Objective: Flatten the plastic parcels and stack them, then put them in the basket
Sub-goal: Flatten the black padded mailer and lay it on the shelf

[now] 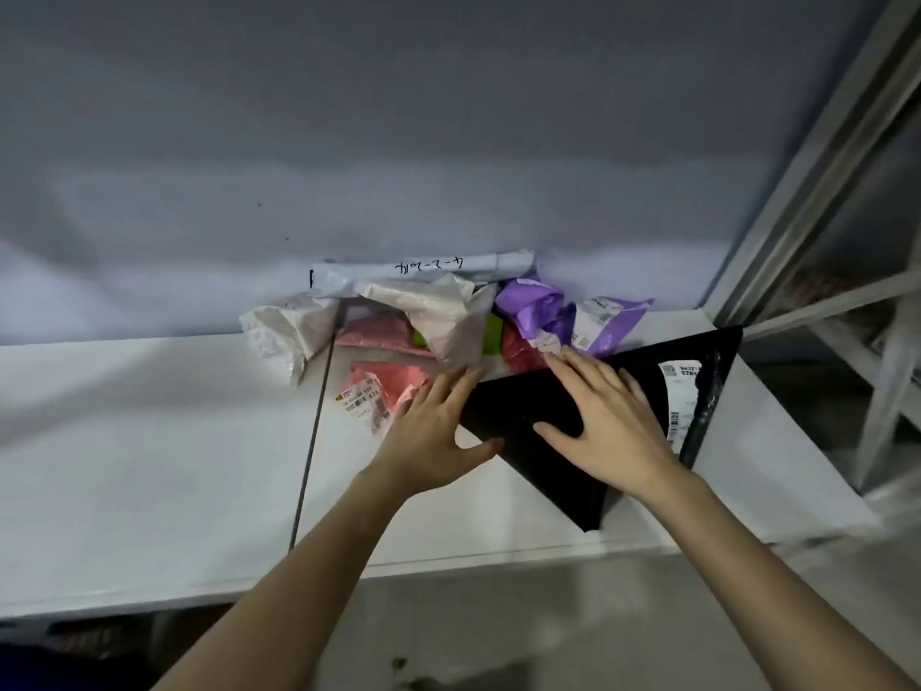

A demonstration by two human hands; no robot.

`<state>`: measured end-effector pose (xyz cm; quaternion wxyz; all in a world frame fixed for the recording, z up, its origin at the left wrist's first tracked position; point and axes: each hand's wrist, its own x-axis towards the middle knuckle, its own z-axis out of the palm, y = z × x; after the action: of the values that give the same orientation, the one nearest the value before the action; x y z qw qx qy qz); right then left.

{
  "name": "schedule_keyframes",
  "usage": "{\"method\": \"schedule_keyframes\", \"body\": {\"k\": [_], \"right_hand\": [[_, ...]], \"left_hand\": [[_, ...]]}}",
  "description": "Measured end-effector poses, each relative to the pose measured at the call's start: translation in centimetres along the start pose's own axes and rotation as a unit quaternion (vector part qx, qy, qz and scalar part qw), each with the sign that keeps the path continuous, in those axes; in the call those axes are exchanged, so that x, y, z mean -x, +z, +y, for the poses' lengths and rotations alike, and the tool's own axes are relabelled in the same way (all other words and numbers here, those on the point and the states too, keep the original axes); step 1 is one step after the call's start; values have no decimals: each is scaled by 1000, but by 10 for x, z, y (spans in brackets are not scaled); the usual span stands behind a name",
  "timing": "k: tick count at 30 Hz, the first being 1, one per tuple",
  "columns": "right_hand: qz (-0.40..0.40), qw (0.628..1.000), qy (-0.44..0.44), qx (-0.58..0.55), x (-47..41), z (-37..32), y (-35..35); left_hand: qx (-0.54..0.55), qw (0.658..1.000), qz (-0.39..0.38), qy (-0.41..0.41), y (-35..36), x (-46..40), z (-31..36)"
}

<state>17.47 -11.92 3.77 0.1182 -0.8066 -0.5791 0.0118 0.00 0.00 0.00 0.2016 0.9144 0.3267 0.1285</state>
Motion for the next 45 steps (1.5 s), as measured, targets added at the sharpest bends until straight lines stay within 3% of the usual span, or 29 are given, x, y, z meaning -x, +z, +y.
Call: {"method": "schedule_keyframes", "body": {"k": [7,17,24,29,35,40,45], "right_hand": [[14,999,-33,33,-1,13,12],[169,984,-49,24,3,6,-11],[190,978,-90,-7,6,-52,-37],[189,971,-144,-42,1,-124,-40],[175,958,-210,-83,-14,-210,-15],[125,956,-243,-107,-26,-261,26],[123,957,-245,-95,-34,-293,60]], "left_hand": [[-12,1000,-15,5,26,-4,3],[8,1000,-12,-12,-6,7,13],[200,975,17,-98,-54,39,9],[239,956,94,-143,-91,71,-22],[204,944,174,-192,-119,128,-82],[120,943,204,-236,-121,165,-132],[16,941,235,-244,-106,180,-160]]}}
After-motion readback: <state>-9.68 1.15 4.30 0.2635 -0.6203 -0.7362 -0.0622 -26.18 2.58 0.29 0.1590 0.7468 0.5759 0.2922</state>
